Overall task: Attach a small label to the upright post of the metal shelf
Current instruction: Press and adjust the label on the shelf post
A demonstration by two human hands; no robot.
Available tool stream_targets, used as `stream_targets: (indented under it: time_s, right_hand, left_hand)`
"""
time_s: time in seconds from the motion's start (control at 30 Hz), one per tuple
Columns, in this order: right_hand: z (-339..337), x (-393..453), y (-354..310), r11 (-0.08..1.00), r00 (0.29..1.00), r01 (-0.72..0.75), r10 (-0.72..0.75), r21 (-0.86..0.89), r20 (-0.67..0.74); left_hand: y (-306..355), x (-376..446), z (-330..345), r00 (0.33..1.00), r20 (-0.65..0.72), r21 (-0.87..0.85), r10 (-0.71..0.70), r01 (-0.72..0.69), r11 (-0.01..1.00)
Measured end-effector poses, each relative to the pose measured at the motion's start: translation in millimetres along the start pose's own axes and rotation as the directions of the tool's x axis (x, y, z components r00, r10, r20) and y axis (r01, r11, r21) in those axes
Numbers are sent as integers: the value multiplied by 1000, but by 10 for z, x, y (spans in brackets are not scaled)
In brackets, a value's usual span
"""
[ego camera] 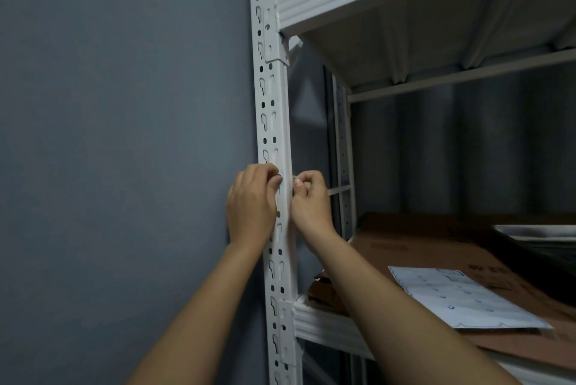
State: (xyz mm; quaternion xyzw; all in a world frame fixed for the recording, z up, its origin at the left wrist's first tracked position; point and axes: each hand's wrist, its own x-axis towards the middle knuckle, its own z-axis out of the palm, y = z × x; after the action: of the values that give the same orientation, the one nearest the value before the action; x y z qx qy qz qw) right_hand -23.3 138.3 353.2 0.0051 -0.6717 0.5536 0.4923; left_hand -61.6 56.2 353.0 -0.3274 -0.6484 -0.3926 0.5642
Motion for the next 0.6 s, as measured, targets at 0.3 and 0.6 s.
stream_targets:
  time_s: [0.3,0.6]
  right_hand:
    - [3,-5,-15,1000,1000,-9,9,-27,0]
    - [-12,-27,-38,1000,1000,-5,5,1,0]
  left_hand:
    - [-38,57,-9,983,-33,191,179,-170,967]
    - [-45,94,-9,981,-16,243,192,-183,953]
